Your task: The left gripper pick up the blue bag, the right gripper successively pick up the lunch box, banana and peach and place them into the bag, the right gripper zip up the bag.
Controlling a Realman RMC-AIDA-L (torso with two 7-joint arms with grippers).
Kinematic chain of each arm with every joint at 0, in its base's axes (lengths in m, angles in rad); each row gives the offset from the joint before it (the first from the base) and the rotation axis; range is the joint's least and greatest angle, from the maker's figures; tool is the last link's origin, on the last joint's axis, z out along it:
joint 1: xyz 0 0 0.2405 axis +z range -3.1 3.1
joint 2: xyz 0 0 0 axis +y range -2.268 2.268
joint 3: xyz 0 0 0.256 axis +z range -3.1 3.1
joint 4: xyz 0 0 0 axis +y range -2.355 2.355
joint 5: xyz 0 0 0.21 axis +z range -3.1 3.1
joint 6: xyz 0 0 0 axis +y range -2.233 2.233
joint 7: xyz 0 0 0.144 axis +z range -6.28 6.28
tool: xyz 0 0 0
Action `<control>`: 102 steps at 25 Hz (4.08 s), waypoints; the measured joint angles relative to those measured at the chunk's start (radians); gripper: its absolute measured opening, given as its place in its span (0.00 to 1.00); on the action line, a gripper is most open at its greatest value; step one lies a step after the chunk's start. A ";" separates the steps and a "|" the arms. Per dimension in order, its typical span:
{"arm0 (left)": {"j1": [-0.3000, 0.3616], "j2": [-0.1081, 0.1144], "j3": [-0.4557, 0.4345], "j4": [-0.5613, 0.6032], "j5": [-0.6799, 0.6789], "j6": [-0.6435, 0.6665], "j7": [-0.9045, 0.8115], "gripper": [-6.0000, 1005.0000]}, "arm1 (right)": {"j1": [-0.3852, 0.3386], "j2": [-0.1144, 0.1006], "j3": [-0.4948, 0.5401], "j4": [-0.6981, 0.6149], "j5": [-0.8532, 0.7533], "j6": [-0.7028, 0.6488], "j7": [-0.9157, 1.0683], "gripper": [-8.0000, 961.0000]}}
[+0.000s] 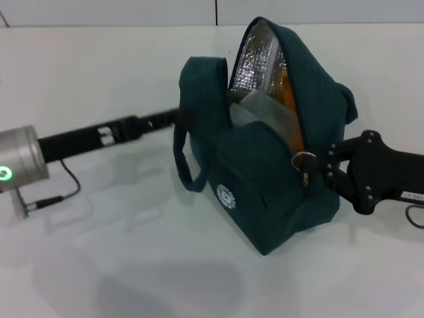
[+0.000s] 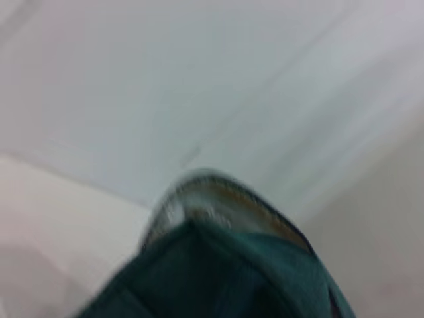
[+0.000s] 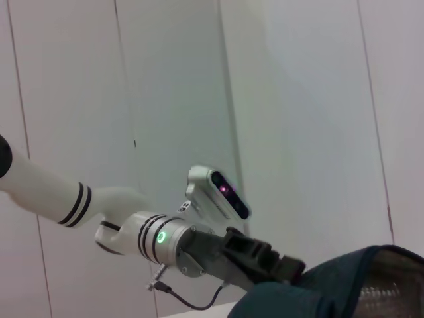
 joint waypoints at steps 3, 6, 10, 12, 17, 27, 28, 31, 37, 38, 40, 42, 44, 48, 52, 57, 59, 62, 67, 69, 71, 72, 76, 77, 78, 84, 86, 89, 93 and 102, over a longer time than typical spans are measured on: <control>0.015 -0.002 -0.083 -0.001 0.000 0.000 0.038 0.48 | 0.014 0.000 0.000 -0.002 0.003 0.011 0.000 0.02; 0.032 -0.004 -0.142 -0.001 -0.004 0.001 0.075 0.61 | 0.036 0.000 0.004 -0.004 0.004 0.022 0.010 0.01; 0.058 -0.006 -0.167 -0.002 -0.032 0.001 0.123 0.77 | 0.047 0.000 0.008 -0.007 0.006 0.024 0.026 0.01; 0.070 -0.006 -0.168 -0.003 -0.052 0.001 0.143 0.83 | 0.053 -0.001 0.005 -0.009 0.007 0.024 0.036 0.01; 0.101 -0.007 -0.169 -0.003 -0.096 0.003 0.177 0.88 | 0.045 -0.004 0.008 -0.043 0.020 0.007 0.050 0.01; 0.112 -0.007 -0.163 -0.014 -0.101 0.018 0.208 0.88 | 0.064 -0.005 0.010 -0.074 0.032 0.011 0.051 0.01; 0.113 -0.007 -0.163 -0.015 -0.101 0.024 0.212 0.88 | 0.071 -0.004 0.011 -0.074 0.036 0.018 0.049 0.01; 0.119 -0.007 -0.163 -0.015 -0.100 0.048 0.238 0.88 | 0.095 -0.003 0.007 -0.075 0.081 0.030 0.047 0.01; 0.133 -0.005 -0.163 -0.015 -0.098 0.081 0.263 0.87 | 0.156 0.001 -0.021 -0.060 0.121 0.049 0.051 0.02; 0.133 -0.005 -0.163 -0.015 -0.098 0.081 0.263 0.87 | 0.166 0.002 -0.030 -0.057 0.121 0.057 0.053 0.02; 0.144 0.001 -0.163 -0.012 -0.095 0.087 0.263 0.87 | 0.181 0.003 -0.060 -0.053 0.123 0.071 0.053 0.02; 0.156 0.007 -0.164 -0.008 -0.095 0.091 0.263 0.87 | 0.194 0.004 -0.090 -0.051 0.127 0.089 0.054 0.02; 0.168 0.015 -0.164 -0.004 -0.095 0.093 0.262 0.87 | 0.209 0.005 -0.140 -0.049 0.146 0.119 0.054 0.02; 0.178 0.025 -0.160 -0.002 -0.051 0.109 0.266 0.87 | 0.241 0.005 -0.249 -0.048 0.188 0.187 0.054 0.02; 0.170 0.030 -0.159 0.003 0.050 0.139 0.275 0.87 | 0.261 0.006 -0.368 -0.058 0.260 0.244 0.045 0.02; 0.164 0.027 -0.106 0.013 0.072 0.181 0.275 0.87 | 0.300 0.006 -0.408 -0.065 0.295 0.274 0.034 0.02; 0.157 0.025 -0.087 0.012 0.070 0.184 0.271 0.87 | 0.311 0.006 -0.414 -0.062 0.303 0.292 0.034 0.02; 0.143 0.018 -0.082 0.003 0.072 0.190 0.266 0.87 | 0.313 0.006 -0.419 -0.059 0.304 0.312 0.033 0.02; 0.120 0.004 -0.089 0.001 0.068 0.184 0.262 0.87 | 0.313 0.006 -0.433 -0.057 0.319 0.320 0.033 0.02; 0.108 0.000 -0.094 -0.001 0.067 0.168 0.257 0.87 | 0.313 0.006 -0.444 -0.057 0.326 0.321 0.032 0.02; 0.098 -0.002 -0.095 -0.008 0.066 0.145 0.253 0.87 | 0.311 0.006 -0.451 -0.057 0.332 0.322 0.032 0.02; 0.093 -0.002 -0.095 -0.014 0.066 0.133 0.252 0.87 | 0.310 0.006 -0.453 -0.057 0.333 0.322 0.032 0.02; 0.081 -0.003 -0.094 -0.037 0.067 0.093 0.252 0.86 | 0.306 0.006 -0.460 -0.054 0.349 0.324 0.032 0.02; 0.081 -0.003 -0.094 -0.037 0.067 0.093 0.252 0.86 | 0.306 0.006 -0.460 -0.054 0.349 0.324 0.032 0.02; 0.081 -0.003 -0.094 -0.037 0.068 0.086 0.252 0.86 | 0.305 0.006 -0.464 -0.052 0.357 0.323 0.032 0.02; 0.100 -0.002 -0.094 -0.038 0.055 0.069 0.255 0.86 | 0.291 0.006 -0.468 -0.051 0.368 0.318 0.032 0.02; 0.115 -0.002 -0.095 -0.039 0.024 0.071 0.257 0.81 | 0.286 0.006 -0.468 -0.051 0.370 0.318 0.032 0.02; 0.121 -0.003 -0.095 -0.040 0.018 0.074 0.263 0.65 | 0.277 0.006 -0.470 -0.051 0.380 0.314 0.034 0.02; 0.125 -0.005 -0.092 -0.045 0.018 0.075 0.265 0.50 | 0.262 0.006 -0.479 -0.050 0.408 0.315 0.037 0.02; 0.115 -0.007 -0.088 -0.067 0.016 0.077 0.289 0.12 | 0.233 0.006 -0.482 -0.046 0.440 0.318 0.041 0.02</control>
